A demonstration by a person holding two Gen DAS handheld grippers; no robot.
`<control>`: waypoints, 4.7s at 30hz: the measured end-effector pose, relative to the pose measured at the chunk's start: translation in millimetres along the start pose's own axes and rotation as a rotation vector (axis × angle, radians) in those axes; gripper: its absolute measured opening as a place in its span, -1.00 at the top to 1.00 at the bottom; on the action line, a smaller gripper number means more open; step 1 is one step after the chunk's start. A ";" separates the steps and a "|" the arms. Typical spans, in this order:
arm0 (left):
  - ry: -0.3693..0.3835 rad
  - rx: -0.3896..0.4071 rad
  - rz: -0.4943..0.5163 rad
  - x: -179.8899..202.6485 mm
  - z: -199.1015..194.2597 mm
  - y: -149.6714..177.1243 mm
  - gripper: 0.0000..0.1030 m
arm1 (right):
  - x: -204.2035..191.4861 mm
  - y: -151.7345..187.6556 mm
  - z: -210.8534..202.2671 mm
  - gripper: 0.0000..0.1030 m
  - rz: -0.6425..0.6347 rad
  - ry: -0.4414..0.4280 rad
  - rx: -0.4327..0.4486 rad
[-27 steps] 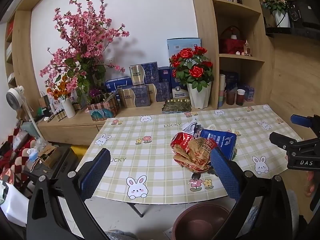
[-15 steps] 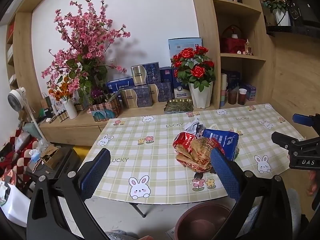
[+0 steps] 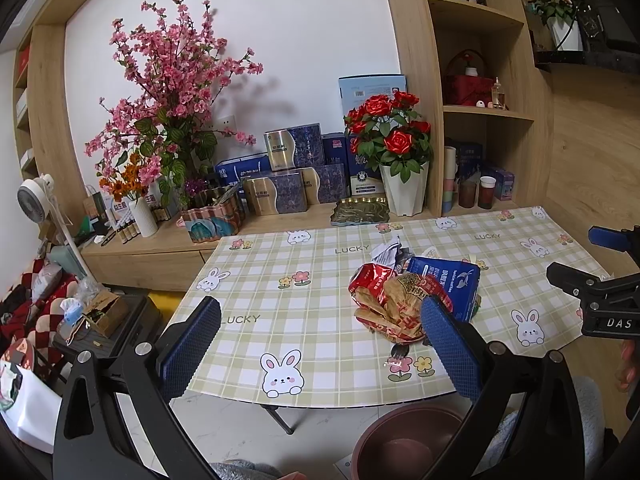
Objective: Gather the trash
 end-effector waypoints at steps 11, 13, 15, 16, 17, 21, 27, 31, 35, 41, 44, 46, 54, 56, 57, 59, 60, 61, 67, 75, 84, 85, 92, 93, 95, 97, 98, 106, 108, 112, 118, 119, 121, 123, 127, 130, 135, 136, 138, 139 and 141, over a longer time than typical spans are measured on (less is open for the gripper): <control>0.000 -0.001 -0.001 -0.1 0.1 -0.5 -0.91 | 2.8 0.7 -0.7 -0.89 -0.001 0.000 0.001; 0.000 -0.001 0.000 -0.2 0.1 -0.6 -0.91 | 3.0 0.8 -0.8 -0.89 0.000 -0.001 0.001; 0.001 -0.001 0.000 -0.2 0.1 -0.6 -0.91 | 2.7 0.7 -0.8 -0.89 0.000 0.000 0.001; 0.001 -0.002 0.000 -0.3 0.2 -0.7 -0.91 | 2.2 0.7 -0.8 -0.89 -0.001 0.000 0.001; 0.001 -0.002 -0.001 0.0 0.1 -0.7 -0.91 | 1.8 0.7 -0.7 -0.89 -0.001 0.000 0.001; 0.001 -0.001 -0.001 0.0 -0.2 -0.2 -0.91 | 2.9 0.8 -0.9 -0.89 -0.002 0.002 0.000; 0.001 -0.002 -0.002 -0.3 -0.3 -0.4 -0.91 | 3.1 0.9 -1.3 -0.89 -0.002 0.001 0.002; 0.002 -0.002 -0.003 -0.4 -0.4 -0.4 -0.91 | 2.3 0.7 -1.3 -0.89 -0.003 0.001 0.000; 0.002 -0.002 -0.003 -0.5 -0.3 -0.3 -0.91 | 3.1 1.1 -1.5 -0.89 -0.003 0.002 0.000; 0.003 -0.002 -0.003 -0.4 -0.2 -0.4 -0.91 | 2.3 1.1 -1.1 -0.89 -0.004 0.002 0.000; 0.003 -0.002 -0.003 -0.6 -0.1 -0.3 -0.91 | 2.3 1.7 -1.3 -0.89 -0.004 0.004 -0.001; 0.003 -0.003 -0.003 -0.7 -0.2 -0.4 -0.91 | 1.2 1.9 -1.1 -0.89 -0.004 0.004 -0.001; 0.009 0.000 -0.009 -0.9 -0.6 1.1 -0.91 | 5.3 0.6 -1.9 -0.89 -0.007 0.004 -0.004; 0.014 0.002 -0.013 -0.6 -0.2 3.2 -0.91 | 5.0 0.3 -1.7 -0.89 -0.005 0.003 -0.006; 0.017 0.003 -0.015 -0.4 0.1 4.1 -0.91 | 3.6 6.2 0.8 -0.89 -0.006 0.004 -0.007; 0.027 0.003 -0.020 -1.1 2.1 6.6 -0.91 | 4.2 8.5 3.1 -0.89 -0.005 0.001 -0.012; 0.040 0.002 -0.030 -2.2 6.0 9.3 -0.91 | 4.4 9.6 4.9 -0.89 -0.004 0.001 -0.016; 0.053 0.001 -0.041 -3.3 7.6 11.0 -0.91 | 5.3 11.0 7.0 -0.89 -0.002 -0.002 -0.019; 0.056 -0.021 -0.061 -8.5 25.1 19.5 -0.91 | 15.7 21.9 28.1 -0.89 0.052 -0.027 -0.049; 0.100 -0.049 -0.071 -13.1 60.2 34.7 -0.91 | 27.0 31.5 58.5 -0.89 0.115 -0.049 -0.076; 0.123 -0.135 -0.058 -6.0 97.1 47.5 -0.91 | 33.2 35.7 80.7 -0.89 0.132 -0.063 -0.064; 0.137 -0.144 -0.063 -5.0 101.1 48.1 -0.91 | 33.9 36.5 83.2 -0.89 0.132 -0.053 -0.068; 0.194 -0.159 -0.062 3.3 119.6 48.3 -0.90 | 44.5 45.4 102.5 -0.89 0.163 0.002 -0.112; 0.207 -0.163 -0.050 8.2 123.3 47.9 -0.90 | 47.1 48.0 104.2 -0.89 0.170 -0.001 -0.114; 0.235 -0.166 -0.022 18.0 129.8 48.4 -0.90 | 49.2 50.6 107.9 -0.89 0.174 -0.004 -0.118; 0.261 -0.164 0.025 32.8 138.1 48.8 -0.89 | 50.6 52.4 112.9 -0.89 0.170 -0.006 -0.123; 0.265 -0.163 0.043 38.5 141.9 48.9 -0.89 | 51.7 53.6 115.9 -0.89 0.170 -0.008 -0.127; 0.361 -0.252 0.101 80.4 203.7 49.6 -0.57 | 66.5 58.7 135.7 -0.89 0.209 -0.022 -0.162; 0.379 -0.278 0.102 88.5 220.6 50.1 -0.51 | 69.7 60.1 140.4 -0.89 0.213 -0.021 -0.170; 0.412 -0.324 0.101 102.3 250.5 49.6 -0.48 | 74.7 62.4 150.6 -0.89 0.227 -0.024 -0.185; 0.447 -0.382 0.063 106.9 285.5 48.9 -0.48 | 69.4 67.4 166.2 -0.89 0.217 -0.052 -0.211; 0.453 -0.384 0.053 105.5 288.2 49.0 -0.48 | 67.1 68.7 168.4 -0.89 0.210 -0.055 -0.215; 0.473 -0.379 0.046 104.3 289.6 46.7 -0.29 | 60.7 72.7 173.8 -0.89 0.206 -0.074 -0.228; 0.519 -0.386 0.053 106.5 287.8 46.1 0.09 | 54.0 77.0 178.2 -0.89 0.207 -0.097 -0.238; 0.529 -0.379 0.045 103.4 282.8 48.2 0.23 | 34.8 80.1 182.7 -0.88 0.174 -0.135 -0.237; 0.535 -0.357 0.024 94.4 274.5 49.2 0.26 | 20.6 75.0 182.6 -0.87 0.116 -0.144 -0.220; 0.531 -0.324 -0.046 70.5 257.2 43.6 0.27 | 0.3 69.1 186.8 -0.60 0.055 -0.189 -0.219; 0.530 -0.313 -0.061 64.7 251.6 42.0 0.27 | -4.0 67.3 187.3 -0.56 0.040 -0.200 -0.214; 0.511 -0.287 -0.062 56.6 241.7 38.9 0.27 | -12.7 63.6 188.3 -0.55 -0.007 -0.206 -0.204; 0.496 -0.271 -0.056 52.7 236.3 37.7 0.27 | -15.9 62.9 188.6 -0.48 -0.023 -0.208 -0.203; 0.475 -0.251 -0.047 46.8 228.5 36.0 0.27 | -23.3 60.7 193.2 -0.39 -0.053 -0.221 -0.209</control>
Point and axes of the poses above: each gripper's, at about its wrist camera, not at the fingertips, and z roughly the way its jaws point, x to its right, y to its underside, the point moved 3 cm from there along z, roughly the way its jaws point, and after that the axes turned 4 degrees about -x, right-handed, at the moved point
